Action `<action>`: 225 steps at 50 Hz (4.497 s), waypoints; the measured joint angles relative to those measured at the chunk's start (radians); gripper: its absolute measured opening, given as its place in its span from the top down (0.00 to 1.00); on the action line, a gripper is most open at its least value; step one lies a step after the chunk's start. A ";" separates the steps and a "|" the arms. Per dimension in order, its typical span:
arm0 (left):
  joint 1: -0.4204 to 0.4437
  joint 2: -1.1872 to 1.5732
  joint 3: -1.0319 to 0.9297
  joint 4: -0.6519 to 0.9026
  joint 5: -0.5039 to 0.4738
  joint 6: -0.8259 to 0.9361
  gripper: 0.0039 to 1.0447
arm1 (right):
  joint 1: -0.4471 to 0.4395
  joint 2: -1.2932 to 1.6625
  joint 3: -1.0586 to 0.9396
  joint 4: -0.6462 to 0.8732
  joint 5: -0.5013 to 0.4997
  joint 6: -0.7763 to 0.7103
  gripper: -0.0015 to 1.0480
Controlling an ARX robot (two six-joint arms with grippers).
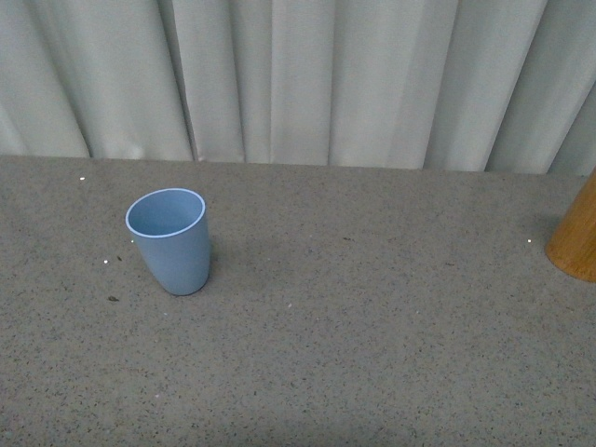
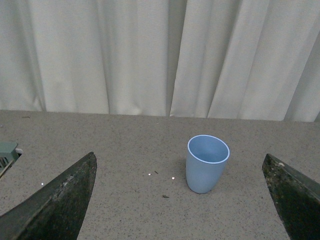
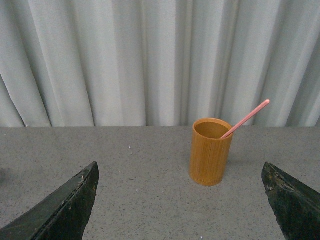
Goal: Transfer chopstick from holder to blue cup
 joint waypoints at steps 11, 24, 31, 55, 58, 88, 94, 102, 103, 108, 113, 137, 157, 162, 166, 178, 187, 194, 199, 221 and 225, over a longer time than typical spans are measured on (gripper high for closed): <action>0.000 0.000 0.000 0.000 0.000 0.000 0.06 | 0.000 0.000 0.000 0.000 0.000 0.000 0.09; 0.000 0.000 0.000 0.000 0.000 0.000 0.06 | 0.000 0.000 0.000 0.000 0.000 0.000 0.09; 0.000 0.000 0.000 0.000 0.000 0.000 0.06 | 0.000 0.000 0.000 0.000 0.000 0.000 0.09; 0.000 0.000 0.000 0.000 0.000 0.000 0.06 | 0.000 0.000 0.000 0.000 0.000 0.000 0.09; 0.000 0.000 0.000 0.000 0.000 0.000 0.06 | 0.000 0.000 0.000 0.000 0.000 0.000 0.09; 0.000 0.000 0.000 0.000 0.000 0.000 0.06 | 0.000 0.000 0.000 0.000 0.000 0.000 0.09; 0.000 0.000 0.000 0.000 0.000 0.000 0.06 | 0.000 0.000 0.000 0.000 0.000 0.000 0.09; 0.000 0.000 0.000 0.000 0.000 0.000 0.06 | 0.000 0.000 0.000 0.000 0.000 0.000 0.09; 0.000 0.000 0.000 0.000 0.000 0.000 0.06 | 0.000 0.000 0.000 0.000 0.000 0.000 0.09; 0.000 0.000 0.000 0.000 0.000 0.000 0.06 | 0.000 0.000 0.000 0.000 0.000 0.000 0.09; 0.000 0.000 0.000 0.000 0.000 0.000 0.06 | 0.000 0.000 0.000 0.000 0.000 0.000 0.09; 0.000 0.000 0.000 0.000 0.000 0.000 0.06 | 0.000 0.000 0.000 0.000 0.000 0.000 0.09; 0.000 0.000 0.000 0.000 0.000 0.000 0.06 | 0.000 0.000 0.000 0.000 0.000 0.000 0.09; 0.000 0.000 0.000 0.000 0.000 0.000 0.06 | 0.000 0.000 0.000 0.000 0.000 0.000 0.09; 0.000 0.000 0.000 0.000 0.000 0.000 0.06 | 0.000 0.000 0.000 0.000 0.000 0.000 0.09; 0.174 0.279 0.122 -0.356 0.527 -0.373 0.06 | 0.000 0.000 0.000 0.000 -0.002 0.000 0.09; 0.101 0.354 0.135 -0.306 0.438 -0.465 0.06 | 0.000 0.000 0.000 0.000 0.000 0.000 0.09; -0.009 0.482 0.137 -0.208 0.319 -0.502 0.06 | 0.000 0.000 0.000 0.000 -0.001 0.000 0.09; -0.083 0.639 0.157 -0.085 0.240 -0.541 0.06 | 0.000 0.000 0.000 0.000 -0.001 0.000 0.09; -0.278 1.236 0.323 0.199 0.031 -0.584 0.06 | 0.000 0.000 0.000 0.000 0.000 0.000 0.09; -0.293 1.297 0.354 0.206 0.014 -0.585 0.06 | 0.000 0.000 0.000 0.000 0.000 0.000 0.09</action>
